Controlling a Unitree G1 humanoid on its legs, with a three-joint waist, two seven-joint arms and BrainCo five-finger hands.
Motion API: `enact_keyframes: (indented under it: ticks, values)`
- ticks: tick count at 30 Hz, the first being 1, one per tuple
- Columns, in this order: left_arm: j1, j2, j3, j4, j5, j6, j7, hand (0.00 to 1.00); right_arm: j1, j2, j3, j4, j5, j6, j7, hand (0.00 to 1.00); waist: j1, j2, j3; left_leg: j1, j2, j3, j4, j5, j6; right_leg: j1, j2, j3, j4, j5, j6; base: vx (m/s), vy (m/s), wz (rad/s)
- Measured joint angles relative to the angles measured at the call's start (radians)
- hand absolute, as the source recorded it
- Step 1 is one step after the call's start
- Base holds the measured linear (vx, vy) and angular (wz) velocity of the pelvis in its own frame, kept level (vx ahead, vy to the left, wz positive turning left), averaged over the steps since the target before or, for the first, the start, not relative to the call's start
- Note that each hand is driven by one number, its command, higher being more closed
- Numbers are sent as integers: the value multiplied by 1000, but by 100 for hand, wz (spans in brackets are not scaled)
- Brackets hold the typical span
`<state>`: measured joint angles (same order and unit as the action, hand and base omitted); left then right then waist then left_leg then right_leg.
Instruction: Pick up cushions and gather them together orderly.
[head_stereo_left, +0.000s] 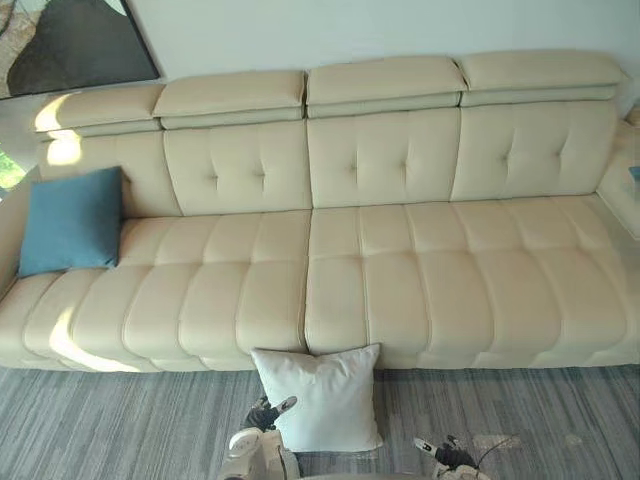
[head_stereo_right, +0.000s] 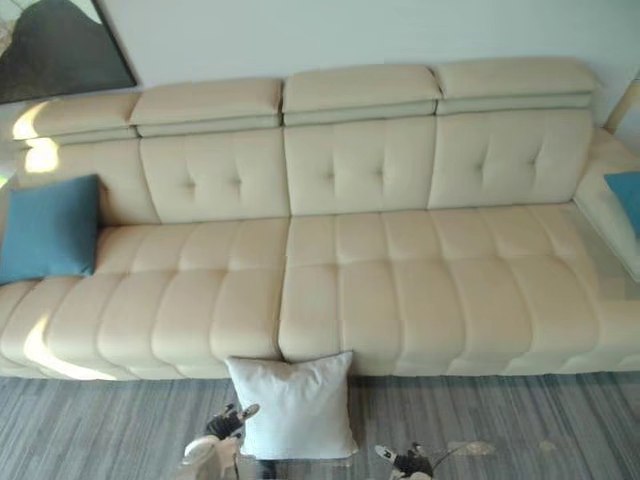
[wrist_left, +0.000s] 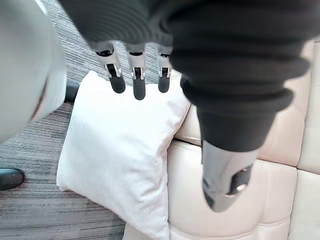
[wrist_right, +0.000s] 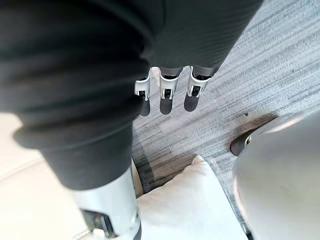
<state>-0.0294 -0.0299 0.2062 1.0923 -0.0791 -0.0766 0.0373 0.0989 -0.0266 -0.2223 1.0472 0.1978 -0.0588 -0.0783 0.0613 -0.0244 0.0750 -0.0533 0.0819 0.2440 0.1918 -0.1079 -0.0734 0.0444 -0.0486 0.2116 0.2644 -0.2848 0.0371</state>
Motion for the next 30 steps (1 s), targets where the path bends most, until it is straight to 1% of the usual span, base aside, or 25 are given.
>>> enact_keyframes:
  ticks: [2, 3, 7, 9, 11, 12, 13, 15, 16, 18, 19, 20, 21, 22, 23, 25, 27, 28, 30]
  values:
    - [3, 12, 0, 2, 1, 1, 0, 0, 1, 21, -1, 0, -1, 0, 1, 0, 1, -27, -18, 28, -33, 16, -37, 5, 8, 10, -28, -2, -15, -1, 3, 163, 187, -20]
    - [4, 14, 0, 10, 2, 1, 0, 0, 2, 25, -2, 0, -1, 0, 1, 0, 1, -31, -26, 46, -51, 21, -57, 7, 11, 18, -45, -4, -27, 3, 8, 125, 152, -10]
    - [3, 13, -9, 21, 9, 0, -1, 0, -3, 25, -35, 0, -1, 0, -1, 0, 3, -24, -30, 78, -71, 20, -105, 17, 26, 43, -58, -14, -46, 12, 16, 82, 61, 4]
    - [4, 12, -10, 24, 9, 0, 0, 0, -6, 20, -57, 0, -1, -1, -5, 0, 3, -8, -25, 95, -70, 18, -122, 21, 30, 51, -55, -15, -51, 14, 16, 45, -33, 3]
    - [8, 10, -28, 30, 8, 0, 7, 0, 0, 16, -88, 0, 1, -2, -15, 0, 3, 8, -33, 106, -65, 18, -144, 31, 25, 59, -47, -16, -59, 16, 12, 23, -74, 0]
    - [10, 11, -31, 30, 7, 0, 10, 0, -3, 12, -89, 0, 2, -3, -21, 0, 5, 10, -31, 108, -61, 17, -154, 37, 23, 57, -41, -18, -59, 20, 6, 7, -90, 5]
    - [9, 11, -31, 30, -1, -1, 22, 0, -8, 7, -89, 0, 12, -4, -27, 0, 6, 17, -26, 108, -55, 15, -160, 46, 21, 53, -35, -25, -55, 25, 4, -18, -107, 10]
    - [-13, 3, -29, 29, -23, -4, 48, 0, -46, -6, -88, -2, 46, -13, -47, 0, 9, 34, 16, 79, -34, 3, -151, 55, 13, -2, -7, -38, 1, 29, -1, -81, -148, 8]
    - [-39, 4, -29, 27, -42, -4, 58, 0, -72, -15, -87, -8, 60, -14, -54, 0, 11, 38, 43, 33, -22, -5, -117, 55, 13, -53, 5, -41, 59, 29, -1, -165, -162, 15]
    - [-99, 16, -26, 2, -99, -5, 95, 0, -144, -40, -87, -20, 102, -30, -77, 0, 12, 36, 101, -130, 4, -24, 13, 56, 16, -227, 32, -72, 225, 27, -1, -277, -172, 28]
    - [-128, 24, -12, -18, -127, -6, 113, 0, -177, -51, -87, -37, 125, -37, -90, 0, 13, 24, 128, -213, 13, -37, 74, 56, 16, -309, 34, -80, 288, 26, -1, -345, -157, 32]
    - [-170, 29, 18, -44, -172, -9, 140, 0, -215, -64, -90, -77, 153, -53, -111, 0, 14, 13, 153, -330, 27, -57, 159, 56, 16, -415, 43, -94, 361, 21, -5, -280, -113, 24]
    - [-184, 32, 30, -49, -188, -11, 147, 0, -226, -70, -91, -94, 160, -58, -118, 0, 15, 10, 161, -367, 32, -63, 183, 54, 17, -448, 48, -96, 381, 17, -3, -246, -89, 20]
    - [-208, 39, 46, -66, -212, -15, 159, 0, -252, -78, -94, -118, 171, -70, -130, 0, 16, 1, 187, -420, 35, -65, 231, 45, 28, -492, 49, -96, 418, -5, -7, -179, -59, 12]
    - [-224, 43, 52, -80, -227, -19, 161, 0, -262, -85, -96, -139, 176, -75, -136, 0, 16, 0, 201, -456, 36, -66, 269, 33, 31, -517, 49, -97, 444, -27, -12, -219, -63, 13]
    - [-264, 48, 66, -132, -264, -31, 179, 0, -300, -93, -128, -179, 199, -91, -149, 0, 18, 9, 223, -574, 53, -82, 375, -8, 23, -612, 60, -104, 513, -75, -24, -246, -57, 4]
    - [-332, 61, 129, -147, -288, -43, 187, 0, -357, -99, -149, -206, 217, -92, -170, 0, 18, 12, 241, -719, 66, -98, 478, -37, 14, -738, 68, -115, 587, -136, -48, -239, -36, 0]
    - [-356, 68, 138, -149, -298, -44, 197, 0, -384, -100, -160, -207, 217, -92, -174, 0, 18, 16, 261, -752, 67, -105, 500, -41, 16, -774, 69, -118, 617, -140, -48, -232, -24, 7]
    - [-422, 101, 161, -159, -316, -43, 202, 0, -466, -105, -190, -208, 219, -92, -181, 0, 14, 16, 304, -871, 77, -126, 568, -44, 21, -888, 79, -128, 699, -147, -48, -239, -13, 11]
